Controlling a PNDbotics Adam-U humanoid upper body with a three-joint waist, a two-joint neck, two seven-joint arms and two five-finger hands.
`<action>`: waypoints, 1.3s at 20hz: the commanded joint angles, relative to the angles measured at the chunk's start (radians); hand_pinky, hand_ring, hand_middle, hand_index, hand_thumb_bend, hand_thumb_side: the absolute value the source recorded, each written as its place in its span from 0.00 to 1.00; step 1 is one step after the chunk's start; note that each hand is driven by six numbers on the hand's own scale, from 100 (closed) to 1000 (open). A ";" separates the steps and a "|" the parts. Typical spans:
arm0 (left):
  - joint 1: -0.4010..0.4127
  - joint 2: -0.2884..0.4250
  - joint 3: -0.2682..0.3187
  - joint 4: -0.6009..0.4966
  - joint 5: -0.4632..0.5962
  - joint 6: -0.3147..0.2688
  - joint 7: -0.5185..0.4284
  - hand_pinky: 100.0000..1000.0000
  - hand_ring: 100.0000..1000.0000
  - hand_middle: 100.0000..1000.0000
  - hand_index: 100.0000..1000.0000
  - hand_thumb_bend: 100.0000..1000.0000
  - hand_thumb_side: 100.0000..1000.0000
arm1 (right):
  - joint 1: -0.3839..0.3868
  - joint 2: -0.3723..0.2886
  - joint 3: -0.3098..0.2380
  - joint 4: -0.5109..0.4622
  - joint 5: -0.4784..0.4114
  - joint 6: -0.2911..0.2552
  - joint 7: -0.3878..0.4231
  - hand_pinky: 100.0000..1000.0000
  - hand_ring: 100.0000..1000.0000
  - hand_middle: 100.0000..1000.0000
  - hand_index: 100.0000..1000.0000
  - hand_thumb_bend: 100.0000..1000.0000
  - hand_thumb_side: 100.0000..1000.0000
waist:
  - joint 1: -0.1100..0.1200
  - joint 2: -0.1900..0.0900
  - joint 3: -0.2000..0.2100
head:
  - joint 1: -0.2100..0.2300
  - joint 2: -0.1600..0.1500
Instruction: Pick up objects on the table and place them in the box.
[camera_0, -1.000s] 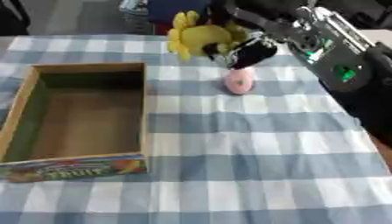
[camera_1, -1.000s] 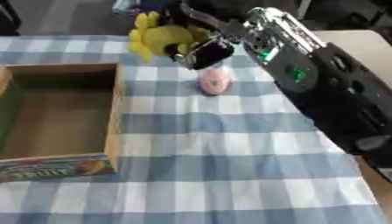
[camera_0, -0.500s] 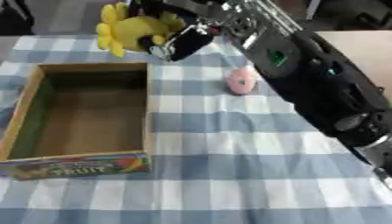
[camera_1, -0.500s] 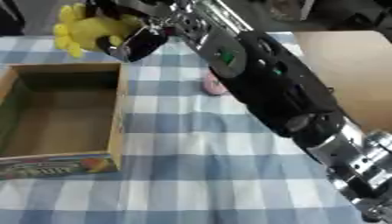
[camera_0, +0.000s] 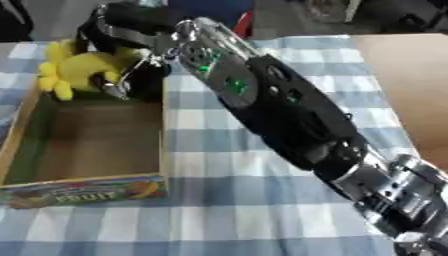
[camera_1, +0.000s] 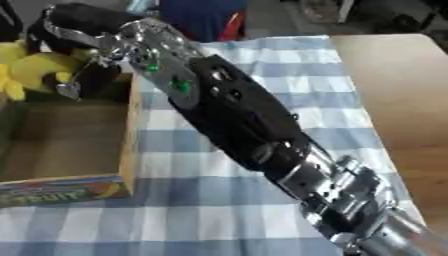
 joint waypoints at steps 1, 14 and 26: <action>-0.015 0.029 -0.003 -0.020 0.010 -0.003 -0.008 0.30 0.56 0.49 0.80 0.36 0.53 | -0.031 0.061 -0.035 0.078 0.074 -0.029 -0.008 0.49 0.45 0.14 0.23 0.00 0.09 | 0.007 -0.015 0.004 | -0.014 0.006; -0.034 0.022 -0.007 -0.020 0.019 -0.003 -0.014 0.30 0.56 0.49 0.80 0.35 0.52 | 0.009 0.185 -0.093 0.287 0.318 -0.129 -0.083 0.48 0.46 0.15 0.24 0.00 0.09 | 0.005 -0.003 0.018 | -0.021 0.000; -0.037 0.019 -0.009 -0.020 0.021 -0.001 -0.019 0.30 0.56 0.49 0.80 0.36 0.52 | 0.007 0.197 -0.108 0.291 0.408 -0.154 -0.128 0.57 0.70 0.62 0.81 0.00 0.44 | 0.002 0.001 0.020 | -0.017 -0.003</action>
